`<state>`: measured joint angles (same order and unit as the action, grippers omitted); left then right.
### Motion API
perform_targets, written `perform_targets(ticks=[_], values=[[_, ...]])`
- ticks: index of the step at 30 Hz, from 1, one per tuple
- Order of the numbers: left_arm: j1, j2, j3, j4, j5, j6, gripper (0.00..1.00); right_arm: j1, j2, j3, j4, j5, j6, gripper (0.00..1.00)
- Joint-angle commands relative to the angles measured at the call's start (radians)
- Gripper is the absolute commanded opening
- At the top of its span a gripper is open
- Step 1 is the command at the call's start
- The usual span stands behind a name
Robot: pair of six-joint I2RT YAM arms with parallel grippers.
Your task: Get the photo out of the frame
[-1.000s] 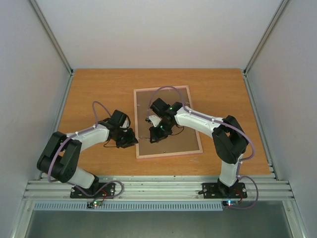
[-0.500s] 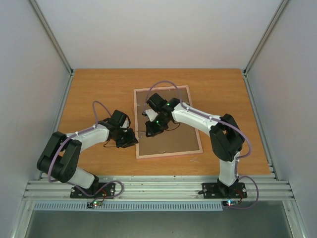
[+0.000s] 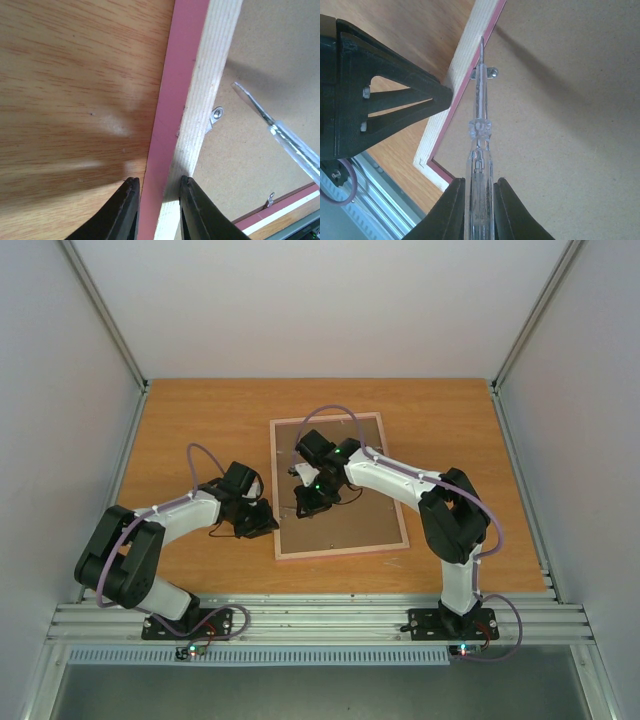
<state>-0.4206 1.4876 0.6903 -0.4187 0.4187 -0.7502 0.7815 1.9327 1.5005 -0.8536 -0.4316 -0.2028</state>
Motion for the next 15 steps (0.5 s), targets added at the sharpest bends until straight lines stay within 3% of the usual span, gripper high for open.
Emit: perform_targets(ticks=[1, 15], values=[[-0.003, 0.017, 0.002, -0.040, -0.029, 0.021, 0.23, -0.001, -0.010, -0.005, -0.011, 0.012, 0.016, 0.01], [-0.003, 0.024, 0.000, -0.037, -0.027, 0.025, 0.23, 0.003, 0.045, 0.013, -0.059, -0.038, 0.003, 0.01]])
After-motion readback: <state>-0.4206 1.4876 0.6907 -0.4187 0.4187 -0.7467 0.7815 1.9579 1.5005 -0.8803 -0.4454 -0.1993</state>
